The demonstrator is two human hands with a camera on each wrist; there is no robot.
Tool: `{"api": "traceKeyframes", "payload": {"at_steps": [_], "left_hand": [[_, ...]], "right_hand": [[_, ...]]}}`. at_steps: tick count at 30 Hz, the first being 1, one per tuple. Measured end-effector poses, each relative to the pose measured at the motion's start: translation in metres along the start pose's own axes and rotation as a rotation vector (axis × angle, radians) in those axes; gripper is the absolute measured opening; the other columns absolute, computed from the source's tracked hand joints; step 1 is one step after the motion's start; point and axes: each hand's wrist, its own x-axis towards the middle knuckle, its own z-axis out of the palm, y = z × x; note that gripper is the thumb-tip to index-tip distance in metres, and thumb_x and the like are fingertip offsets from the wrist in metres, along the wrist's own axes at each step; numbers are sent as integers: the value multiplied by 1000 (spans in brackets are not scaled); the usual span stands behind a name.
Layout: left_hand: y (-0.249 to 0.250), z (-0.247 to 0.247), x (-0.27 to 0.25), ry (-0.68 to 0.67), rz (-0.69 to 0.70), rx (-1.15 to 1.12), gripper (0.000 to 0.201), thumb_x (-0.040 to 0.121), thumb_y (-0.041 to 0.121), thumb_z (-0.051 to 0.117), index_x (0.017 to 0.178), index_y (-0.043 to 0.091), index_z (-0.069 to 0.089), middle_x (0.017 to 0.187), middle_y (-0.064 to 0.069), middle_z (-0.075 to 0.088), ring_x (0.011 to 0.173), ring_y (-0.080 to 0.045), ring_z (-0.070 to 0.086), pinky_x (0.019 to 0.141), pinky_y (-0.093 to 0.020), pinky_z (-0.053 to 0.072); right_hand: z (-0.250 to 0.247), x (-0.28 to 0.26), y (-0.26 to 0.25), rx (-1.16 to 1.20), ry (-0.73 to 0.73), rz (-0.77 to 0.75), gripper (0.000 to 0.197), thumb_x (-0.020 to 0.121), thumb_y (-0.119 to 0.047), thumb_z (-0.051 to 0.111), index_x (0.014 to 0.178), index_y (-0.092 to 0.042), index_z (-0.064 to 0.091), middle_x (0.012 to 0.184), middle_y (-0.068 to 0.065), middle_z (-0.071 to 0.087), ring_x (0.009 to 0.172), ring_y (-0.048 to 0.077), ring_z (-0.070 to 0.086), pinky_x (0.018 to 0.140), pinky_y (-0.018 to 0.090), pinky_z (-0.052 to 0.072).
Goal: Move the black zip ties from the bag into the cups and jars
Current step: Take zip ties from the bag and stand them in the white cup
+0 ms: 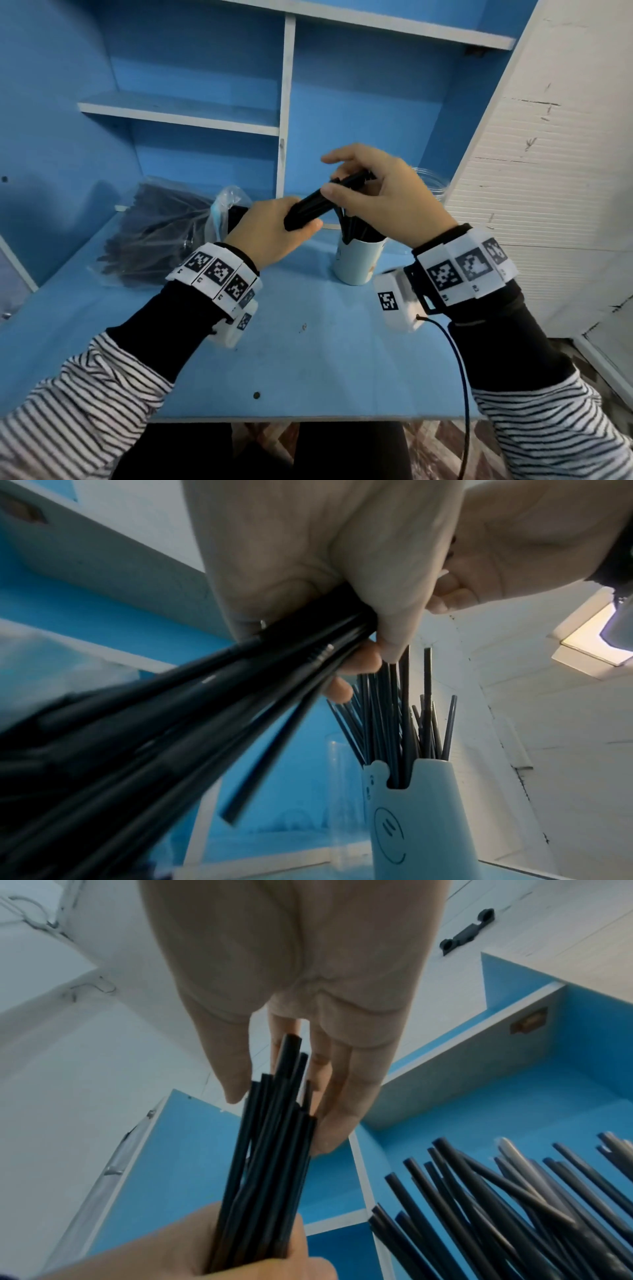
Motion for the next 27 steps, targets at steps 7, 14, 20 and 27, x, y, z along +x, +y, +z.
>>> {"api": "traceKeyframes", "payload": {"at_steps": [7,14,20,27], "left_hand": [[20,-4,2,9,11,-160,31,90,44,59,66,31,46,55,9,49,47,-2,46,46,-14,32],[45,5,-1,-8,4,-516,33,92,38,59,82,6,56,66,-7,56,60,-13,59,60,-21,48],[45,24,-11,-100,-108,-694,24,93,22,60,73,9,59,73,-6,63,62,0,60,62,-6,45],[24,37,-20,-213,-207,-558,24,94,29,56,85,10,66,86,-1,71,79,-3,64,73,-14,45]], "right_hand": [[0,7,-17,-80,146,-90,22,90,-27,63,112,-24,63,102,-8,64,81,-1,58,75,11,44],[0,11,-34,107,238,-208,28,91,-22,62,119,-16,59,112,-3,63,107,9,60,93,36,51],[15,5,-20,29,160,-205,26,95,-16,56,120,-16,60,113,-7,61,99,5,59,91,24,50],[31,-8,2,-90,-16,-151,24,97,-28,56,114,-16,67,107,-6,66,99,3,58,90,14,45]]}}
